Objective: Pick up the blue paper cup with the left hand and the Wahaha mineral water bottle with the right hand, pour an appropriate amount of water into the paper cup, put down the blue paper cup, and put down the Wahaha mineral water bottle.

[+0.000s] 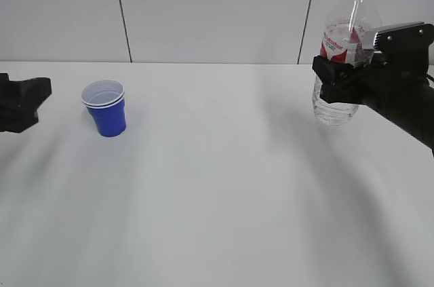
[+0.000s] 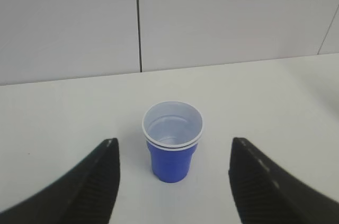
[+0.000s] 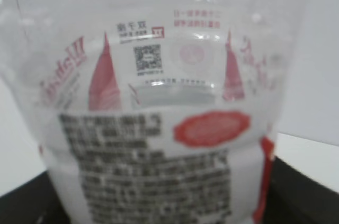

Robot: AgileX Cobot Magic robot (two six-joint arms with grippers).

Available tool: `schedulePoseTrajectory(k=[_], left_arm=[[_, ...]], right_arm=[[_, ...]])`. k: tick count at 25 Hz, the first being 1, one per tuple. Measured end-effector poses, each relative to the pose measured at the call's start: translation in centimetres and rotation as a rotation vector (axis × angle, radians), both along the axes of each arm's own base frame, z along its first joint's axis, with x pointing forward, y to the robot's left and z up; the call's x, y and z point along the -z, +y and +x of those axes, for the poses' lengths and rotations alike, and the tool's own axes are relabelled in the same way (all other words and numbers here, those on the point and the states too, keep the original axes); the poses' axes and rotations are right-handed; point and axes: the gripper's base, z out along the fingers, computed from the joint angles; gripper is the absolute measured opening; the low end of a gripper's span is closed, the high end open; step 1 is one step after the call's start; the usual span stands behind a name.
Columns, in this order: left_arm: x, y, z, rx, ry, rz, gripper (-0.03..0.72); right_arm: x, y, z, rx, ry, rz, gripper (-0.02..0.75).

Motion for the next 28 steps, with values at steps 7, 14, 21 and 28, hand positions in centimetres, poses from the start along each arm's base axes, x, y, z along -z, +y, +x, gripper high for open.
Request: schedulePoseTrajectory(k=[7,14,21,28], left_arm=[[-4.1,1.1,-4.7,0.021,0.008,-0.042,0.489],[-7.1,2.4,-10.6,0.081,0.073,-0.02,0.486],[-10.1,4.6,-17.9,0.107,-0.011,0.017,0.478],[-9.1,6.2,-23.3,0.126,0.013,0.035,0.478]], right_arm=[[0.0,0.0,0.0,0.0,-0.001,0.003,0.486],[0.0,0.1,0.0,-0.007,-0.004,0.0,0.486],[0.0,0.4,-0.1,-0.047,-0.005,-0.016,0.486],[0.0,0.7,-0.3,-0.082,-0.005,-0.028,0.486]])
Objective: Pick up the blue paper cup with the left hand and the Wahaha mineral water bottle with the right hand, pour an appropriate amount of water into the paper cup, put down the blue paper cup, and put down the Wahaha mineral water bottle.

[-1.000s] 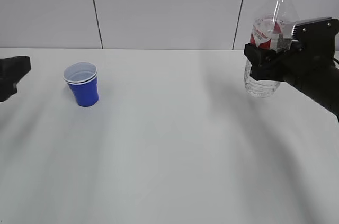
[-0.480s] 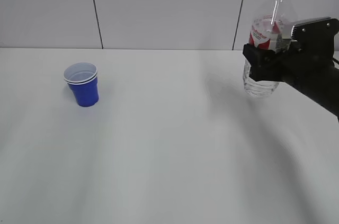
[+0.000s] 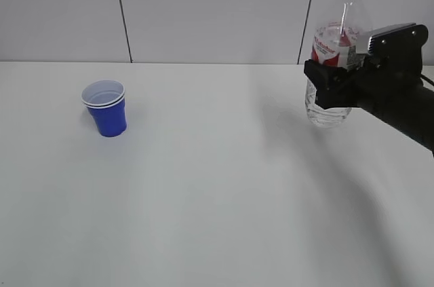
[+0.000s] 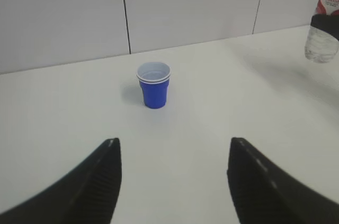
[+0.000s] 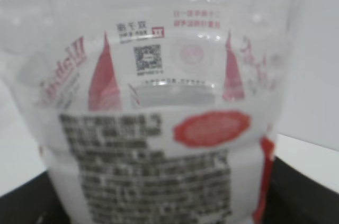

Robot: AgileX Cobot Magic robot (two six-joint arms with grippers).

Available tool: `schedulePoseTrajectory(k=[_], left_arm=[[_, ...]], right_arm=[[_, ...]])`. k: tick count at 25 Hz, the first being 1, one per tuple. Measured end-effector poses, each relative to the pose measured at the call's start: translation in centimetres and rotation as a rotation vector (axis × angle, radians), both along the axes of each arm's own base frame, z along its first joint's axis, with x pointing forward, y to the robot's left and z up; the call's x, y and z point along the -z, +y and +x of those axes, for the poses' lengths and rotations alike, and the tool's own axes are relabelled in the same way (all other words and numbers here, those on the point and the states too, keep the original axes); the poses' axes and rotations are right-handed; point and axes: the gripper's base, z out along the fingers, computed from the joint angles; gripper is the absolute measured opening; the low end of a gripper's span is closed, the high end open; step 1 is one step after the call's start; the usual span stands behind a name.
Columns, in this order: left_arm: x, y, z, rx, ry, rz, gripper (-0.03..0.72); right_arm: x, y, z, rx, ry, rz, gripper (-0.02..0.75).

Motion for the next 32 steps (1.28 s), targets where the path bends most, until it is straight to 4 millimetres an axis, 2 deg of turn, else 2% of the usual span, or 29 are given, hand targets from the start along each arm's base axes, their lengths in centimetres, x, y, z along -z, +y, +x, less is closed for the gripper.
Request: schedulePoseTrajectory(k=[6,14,20,26,32], left_arm=[[1.5,0.2,-0.9,0.009,0.17,0.063,0.478],[2.7,0.2,-0.2,-0.007,0.2,0.09,0.461],[2.7,0.3,-0.1,-0.013,0.193,0.096,0.46],[2.6,0.3,-0.1,-0.015,0.191,0.097,0.459],[2.6,0.3,-0.1,-0.015,0.188,0.096,0.458]], right_arm=[[0.0,0.2,-0.1,-0.022,-0.003,-0.01,0.486],[0.0,0.3,-0.1,-0.033,-0.003,-0.015,0.486],[0.2,0.5,1.8,-0.031,-0.012,0.014,0.486],[2.3,0.7,3.9,-0.023,0.037,0.074,0.486],[5.4,0.7,4.6,-0.011,0.126,0.062,0.486]])
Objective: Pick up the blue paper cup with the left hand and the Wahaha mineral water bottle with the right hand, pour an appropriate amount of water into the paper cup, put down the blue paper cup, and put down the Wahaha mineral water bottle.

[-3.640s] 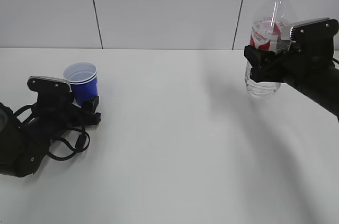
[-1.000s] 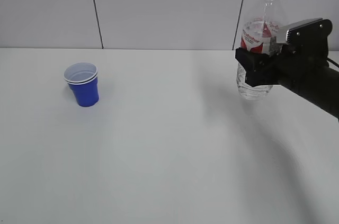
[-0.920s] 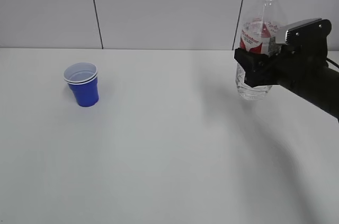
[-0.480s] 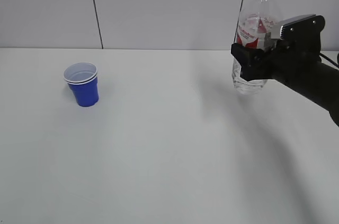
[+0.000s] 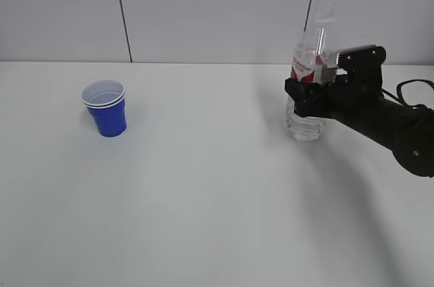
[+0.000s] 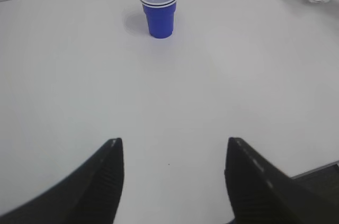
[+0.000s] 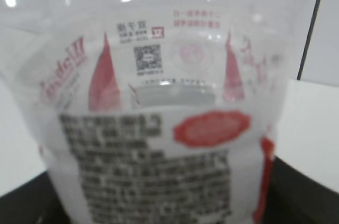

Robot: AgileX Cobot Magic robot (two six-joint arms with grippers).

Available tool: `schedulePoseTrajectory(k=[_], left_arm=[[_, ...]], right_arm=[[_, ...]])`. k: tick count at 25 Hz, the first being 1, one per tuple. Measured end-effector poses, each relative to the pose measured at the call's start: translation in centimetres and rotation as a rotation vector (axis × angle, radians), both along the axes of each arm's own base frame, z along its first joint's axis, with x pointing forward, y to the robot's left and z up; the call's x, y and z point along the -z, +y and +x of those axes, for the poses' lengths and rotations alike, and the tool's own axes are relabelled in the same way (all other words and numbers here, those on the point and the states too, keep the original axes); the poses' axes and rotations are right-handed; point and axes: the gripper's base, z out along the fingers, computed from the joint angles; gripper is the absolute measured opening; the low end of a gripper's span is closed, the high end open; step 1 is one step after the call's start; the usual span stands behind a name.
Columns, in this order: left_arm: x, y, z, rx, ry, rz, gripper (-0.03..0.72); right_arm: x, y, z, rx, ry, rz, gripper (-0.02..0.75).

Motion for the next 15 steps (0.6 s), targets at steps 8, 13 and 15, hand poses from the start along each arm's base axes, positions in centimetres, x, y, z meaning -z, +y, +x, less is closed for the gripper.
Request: schedulePoseTrajectory(k=[8,13,15], left_arm=[[0.0,0.0,0.0,0.0,0.0,0.0,0.446],[0.0,0.0,0.0,0.0,0.0,0.0,0.44],[0.0,0.0,0.0,0.0,0.0,0.0,0.44]], right_arm=[[1.6,0.2,0.2,-0.015,-0.03,0.038,0.486],[1.9,0.2,0.2,-0.01,-0.042,0.055,0.486],[1.9,0.1,0.2,-0.005,-0.042,0.058,0.486]])
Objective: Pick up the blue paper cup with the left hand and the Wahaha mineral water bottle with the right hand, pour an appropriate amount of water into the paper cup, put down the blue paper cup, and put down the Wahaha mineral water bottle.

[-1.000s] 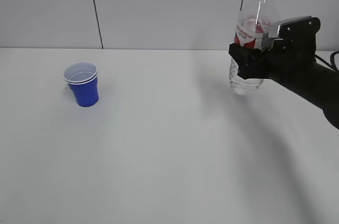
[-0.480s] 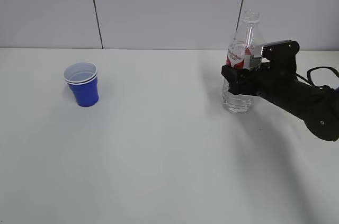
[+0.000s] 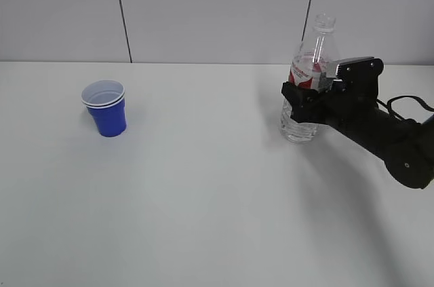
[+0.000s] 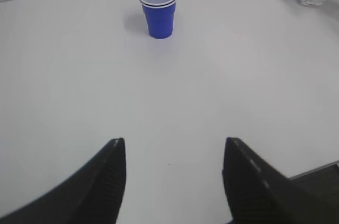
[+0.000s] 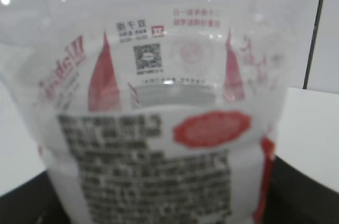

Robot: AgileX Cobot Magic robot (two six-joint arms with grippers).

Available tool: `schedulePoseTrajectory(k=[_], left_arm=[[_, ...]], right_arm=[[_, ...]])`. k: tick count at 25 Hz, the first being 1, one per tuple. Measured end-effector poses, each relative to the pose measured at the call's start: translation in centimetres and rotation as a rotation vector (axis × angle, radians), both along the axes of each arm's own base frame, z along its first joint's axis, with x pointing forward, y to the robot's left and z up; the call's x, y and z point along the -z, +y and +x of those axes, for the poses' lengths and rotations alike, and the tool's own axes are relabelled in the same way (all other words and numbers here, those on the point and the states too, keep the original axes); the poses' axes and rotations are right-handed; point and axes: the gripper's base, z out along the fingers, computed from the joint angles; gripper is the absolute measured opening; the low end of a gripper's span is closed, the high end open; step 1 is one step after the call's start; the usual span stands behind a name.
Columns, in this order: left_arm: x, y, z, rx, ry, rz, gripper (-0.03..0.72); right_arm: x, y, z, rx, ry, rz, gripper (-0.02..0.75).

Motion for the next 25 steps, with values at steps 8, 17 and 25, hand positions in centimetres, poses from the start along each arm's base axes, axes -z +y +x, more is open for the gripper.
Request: schedulePoseTrajectory(k=[8,17,25], left_arm=[[0.0,0.0,0.0,0.0,0.0,0.0,0.436],[0.0,0.0,0.0,0.0,0.0,0.0,0.43],[0.0,0.0,0.0,0.0,0.0,0.0,0.428]], right_arm=[[0.3,-0.1,-0.7,-0.009,-0.03,-0.058,0.494],[0.7,-0.2,-0.9,-0.006,-0.037,-0.098,0.661],[1.5,-0.6,-2.4,0.02,-0.026,-0.106,0.662]])
